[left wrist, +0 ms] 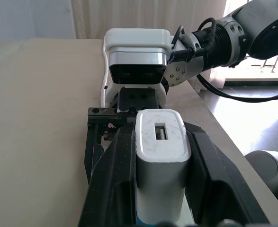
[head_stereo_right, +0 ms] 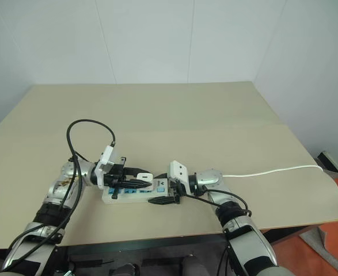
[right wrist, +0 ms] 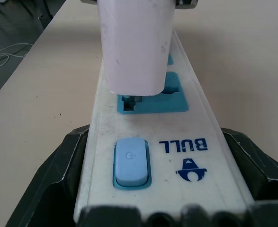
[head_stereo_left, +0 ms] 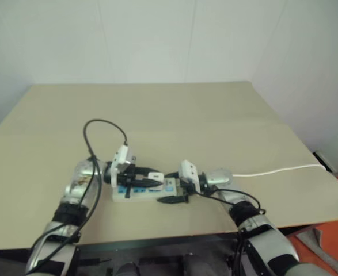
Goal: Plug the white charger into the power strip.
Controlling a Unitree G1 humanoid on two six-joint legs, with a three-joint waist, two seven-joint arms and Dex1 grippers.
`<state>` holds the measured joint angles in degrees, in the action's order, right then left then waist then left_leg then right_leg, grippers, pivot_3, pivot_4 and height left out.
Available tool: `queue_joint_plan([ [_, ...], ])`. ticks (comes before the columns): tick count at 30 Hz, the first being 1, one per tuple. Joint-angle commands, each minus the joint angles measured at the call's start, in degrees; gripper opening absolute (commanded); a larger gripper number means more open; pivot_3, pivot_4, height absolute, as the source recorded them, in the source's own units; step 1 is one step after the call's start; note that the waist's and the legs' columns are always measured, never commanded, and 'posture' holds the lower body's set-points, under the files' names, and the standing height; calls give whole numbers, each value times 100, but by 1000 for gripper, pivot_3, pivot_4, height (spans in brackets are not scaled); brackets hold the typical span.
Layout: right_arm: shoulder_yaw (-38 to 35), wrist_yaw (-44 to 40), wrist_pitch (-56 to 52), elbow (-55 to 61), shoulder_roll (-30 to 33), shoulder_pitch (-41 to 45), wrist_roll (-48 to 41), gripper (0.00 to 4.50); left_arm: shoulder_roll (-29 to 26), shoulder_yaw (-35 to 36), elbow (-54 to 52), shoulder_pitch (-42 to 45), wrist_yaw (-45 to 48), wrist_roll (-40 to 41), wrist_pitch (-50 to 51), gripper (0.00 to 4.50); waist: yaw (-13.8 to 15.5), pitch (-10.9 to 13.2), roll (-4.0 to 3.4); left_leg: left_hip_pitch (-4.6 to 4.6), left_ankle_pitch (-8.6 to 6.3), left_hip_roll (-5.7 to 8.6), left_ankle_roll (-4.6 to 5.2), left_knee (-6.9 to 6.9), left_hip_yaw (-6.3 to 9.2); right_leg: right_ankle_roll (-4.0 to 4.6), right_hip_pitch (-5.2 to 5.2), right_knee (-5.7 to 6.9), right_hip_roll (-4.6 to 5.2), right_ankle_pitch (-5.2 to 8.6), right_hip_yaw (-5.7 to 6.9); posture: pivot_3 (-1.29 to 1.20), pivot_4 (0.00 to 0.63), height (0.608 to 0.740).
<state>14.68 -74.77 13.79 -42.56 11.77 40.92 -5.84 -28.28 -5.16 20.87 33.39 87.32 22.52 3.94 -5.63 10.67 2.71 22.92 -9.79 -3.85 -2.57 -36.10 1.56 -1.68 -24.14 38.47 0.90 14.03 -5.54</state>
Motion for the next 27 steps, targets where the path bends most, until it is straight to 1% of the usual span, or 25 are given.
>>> queue_joint_plan([
  [1,56,-43,-62,54,28,-40,69,3424,-122,-2,-52,-113,48,-38,35,1013,0,0,0,0,0,0,0,0,0,0,0,0,0,0,0,0,150,740],
  [12,61,-32,-52,14,24,-16,84,3424,-92,-40,23,-179,-14,-131,-122,1013,-9,0,0,0,0,0,0,4,0,1,-3,-1,0,0,-1,0,150,740],
  [19,58,-34,-64,32,41,-35,83,3424,25,-4,22,-509,-354,-169,-226,1013,-4,0,0,-3,0,-1,0,5,-1,1,-1,-2,0,1,-1,0,150,740],
  [27,65,-82,-69,30,66,-25,80,3424,-59,-59,101,-863,-439,-314,-494,1013,-3,-7,-7,-7,0,-1,0,8,-1,2,3,-4,0,1,-2,0,150,740],
])
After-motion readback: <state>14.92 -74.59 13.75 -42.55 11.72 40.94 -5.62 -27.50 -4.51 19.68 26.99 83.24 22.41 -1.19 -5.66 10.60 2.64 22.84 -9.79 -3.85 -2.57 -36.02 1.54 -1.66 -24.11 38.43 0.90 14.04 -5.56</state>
